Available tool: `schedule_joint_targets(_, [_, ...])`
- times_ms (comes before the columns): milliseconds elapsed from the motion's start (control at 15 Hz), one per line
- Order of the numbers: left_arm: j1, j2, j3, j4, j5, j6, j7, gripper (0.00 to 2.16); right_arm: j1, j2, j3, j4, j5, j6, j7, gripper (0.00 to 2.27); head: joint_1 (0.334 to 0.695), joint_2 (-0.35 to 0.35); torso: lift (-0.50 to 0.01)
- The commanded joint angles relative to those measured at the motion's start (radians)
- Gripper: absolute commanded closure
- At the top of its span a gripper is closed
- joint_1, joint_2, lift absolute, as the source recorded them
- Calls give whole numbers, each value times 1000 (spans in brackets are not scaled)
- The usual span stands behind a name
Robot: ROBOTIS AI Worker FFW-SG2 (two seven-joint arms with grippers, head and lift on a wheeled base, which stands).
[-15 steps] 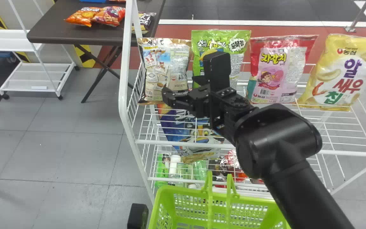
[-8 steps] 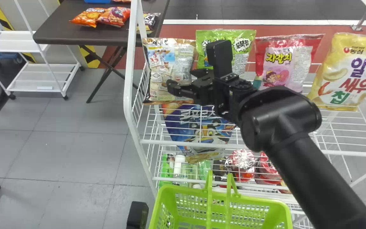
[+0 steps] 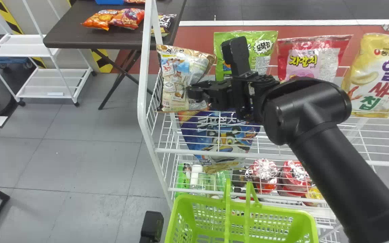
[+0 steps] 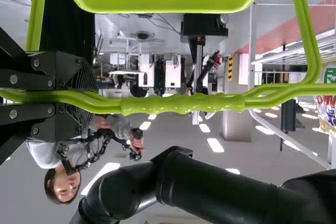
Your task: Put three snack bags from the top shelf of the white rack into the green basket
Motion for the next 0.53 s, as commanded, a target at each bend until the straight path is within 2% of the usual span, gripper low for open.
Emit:
schedule_joint_targets(0, [1, 0, 1, -1, 0, 0, -2, 2145, 63, 5, 13, -97, 29, 39, 0, 2020, 695, 85, 0])
schedule_joint_targets(267, [10, 0, 3, -12, 3, 0, -5, 2145, 250, 5, 22, -433, 170, 238, -34, 2020, 695, 111, 0])
schedule_joint_targets(400, [14, 0, 6, -15, 3, 0, -5, 2145, 348, 5, 15, -627, 181, 318, -77, 2020, 695, 109, 0])
schedule_joint_targets(467, [15, 0, 7, -18, 3, -3, -5, 2145, 403, -11, 1, -737, 167, 349, -100, 2020, 695, 107, 0])
